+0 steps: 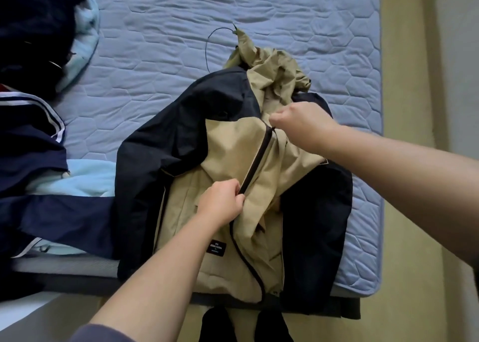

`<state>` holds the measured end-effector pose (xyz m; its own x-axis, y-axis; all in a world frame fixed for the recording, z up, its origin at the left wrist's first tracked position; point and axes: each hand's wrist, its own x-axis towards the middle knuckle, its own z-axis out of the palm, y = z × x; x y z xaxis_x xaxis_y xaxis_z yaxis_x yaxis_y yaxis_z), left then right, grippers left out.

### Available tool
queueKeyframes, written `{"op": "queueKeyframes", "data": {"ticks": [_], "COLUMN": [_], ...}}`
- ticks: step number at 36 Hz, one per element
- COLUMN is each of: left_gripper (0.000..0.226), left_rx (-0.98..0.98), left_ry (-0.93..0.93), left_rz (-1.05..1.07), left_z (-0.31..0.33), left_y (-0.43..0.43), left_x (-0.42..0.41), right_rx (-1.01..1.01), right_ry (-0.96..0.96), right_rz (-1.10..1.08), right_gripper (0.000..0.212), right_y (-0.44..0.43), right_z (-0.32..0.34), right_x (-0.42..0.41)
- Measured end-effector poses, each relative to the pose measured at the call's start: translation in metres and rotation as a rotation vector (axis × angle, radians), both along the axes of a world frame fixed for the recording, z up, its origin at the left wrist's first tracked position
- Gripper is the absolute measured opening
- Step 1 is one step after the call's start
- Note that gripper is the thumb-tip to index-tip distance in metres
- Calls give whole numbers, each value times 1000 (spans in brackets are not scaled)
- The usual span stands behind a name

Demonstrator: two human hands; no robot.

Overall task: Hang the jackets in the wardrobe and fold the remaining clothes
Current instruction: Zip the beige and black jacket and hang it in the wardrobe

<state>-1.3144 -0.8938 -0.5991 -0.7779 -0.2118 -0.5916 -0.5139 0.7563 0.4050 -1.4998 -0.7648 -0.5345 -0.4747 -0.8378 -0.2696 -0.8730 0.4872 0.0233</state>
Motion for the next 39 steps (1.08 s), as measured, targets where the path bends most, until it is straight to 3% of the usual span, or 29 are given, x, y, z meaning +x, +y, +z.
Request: {"op": "queueKeyframes", "data": {"ticks": [5,8,13,20,24,28,39], "left_gripper": [28,25,17,20,19,22,18], "left_rx": [127,145,75,-42,-71,-153,-145], "left_ry": [128,153,230,124,124,23,-18], "left_rz": [221,346,239,196,155,126,109], "left_z": [20,27,26,4,6,-2,6], "left_y": [20,23,21,5,7,5,-4], "left_x": [-51,-81,-66,-17,-15,11,-8], "right_rx": [-119,-166,-49,31,-7,-15,-160], "right_ry": [9,-13,29,74,4,51,43], "right_rz": [26,44,2,-26,-202,-322,-301], "right_gripper": [21,22,15,23,25,27,24], "right_y": [-1,-1,10,14,19,32,31], "right_z": [-1,2,19,16,9,18,35], "right_x": [-3,-2,-19,-23,-20,-39,-42]}}
